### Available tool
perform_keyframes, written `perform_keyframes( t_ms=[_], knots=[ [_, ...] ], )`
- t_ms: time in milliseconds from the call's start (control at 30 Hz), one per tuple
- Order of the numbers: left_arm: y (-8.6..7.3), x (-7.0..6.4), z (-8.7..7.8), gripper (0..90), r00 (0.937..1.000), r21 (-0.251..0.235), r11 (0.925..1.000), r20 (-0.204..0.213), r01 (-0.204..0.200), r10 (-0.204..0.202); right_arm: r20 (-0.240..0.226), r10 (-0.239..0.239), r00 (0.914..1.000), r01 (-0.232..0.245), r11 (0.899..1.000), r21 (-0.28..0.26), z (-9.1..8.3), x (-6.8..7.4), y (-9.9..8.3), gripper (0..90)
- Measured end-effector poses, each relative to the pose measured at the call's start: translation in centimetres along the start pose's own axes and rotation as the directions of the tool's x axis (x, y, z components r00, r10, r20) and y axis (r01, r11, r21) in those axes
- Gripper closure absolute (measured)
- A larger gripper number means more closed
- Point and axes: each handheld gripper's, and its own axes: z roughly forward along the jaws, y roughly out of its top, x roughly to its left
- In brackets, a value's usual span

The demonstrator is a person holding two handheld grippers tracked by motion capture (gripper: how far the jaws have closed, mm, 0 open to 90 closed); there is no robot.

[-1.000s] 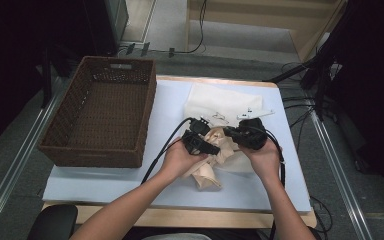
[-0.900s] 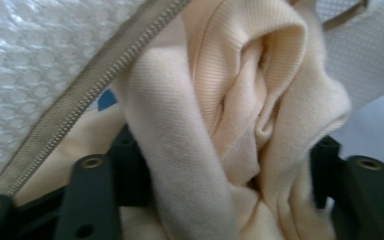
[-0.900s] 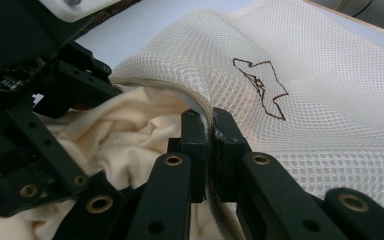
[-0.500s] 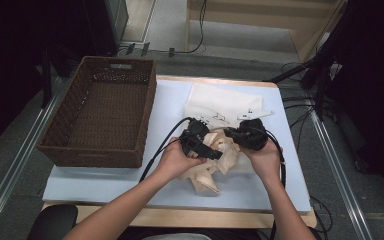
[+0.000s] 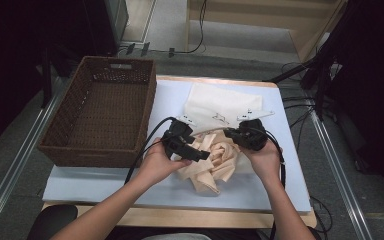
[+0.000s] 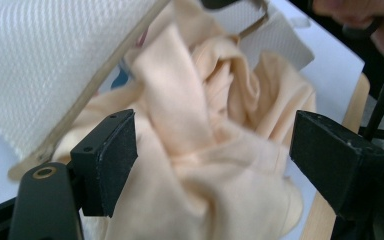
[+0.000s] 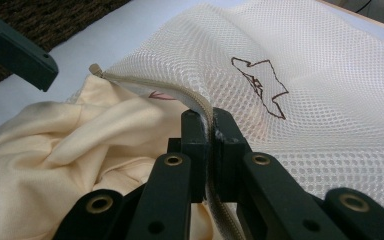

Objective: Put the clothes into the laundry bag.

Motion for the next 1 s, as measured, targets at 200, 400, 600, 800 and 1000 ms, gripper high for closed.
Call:
perform_keyframes(
  t_ms=[200,400,600,800,1000],
  knots=[
    [-2.3,0.7,0.1,18.2,0.9995,0.031,0.9991,-0.015,0.029,-0.029,0.001,0.000,1.0000,0.000,1.000,0.000,-0.1,0.0,-0.1,87.2],
    [-3.5,1.3,1.2,17.4,0.9985,0.024,0.9983,-0.015,0.053,-0.053,0.001,-0.003,1.0000,0.003,1.000,0.003,0.0,0.0,-0.1,87.2],
    [-4.4,1.9,3.5,17.2,0.9970,0.056,0.9963,-0.045,0.065,-0.063,0.000,-0.003,1.0000,0.003,1.000,0.005,0.0,0.1,-0.1,87.1],
    [-4.8,2.0,4.5,27.0,0.9975,0.058,0.9973,-0.058,0.044,-0.041,-0.003,-0.008,1.0000,0.008,1.000,0.010,0.2,0.2,-0.1,87.1],
    [-4.8,2.7,4.4,49.2,0.9984,0.050,0.9976,-0.032,0.047,-0.046,-0.007,-0.013,0.9999,0.013,1.000,0.011,0.2,0.3,-0.1,87.3]
  ],
)
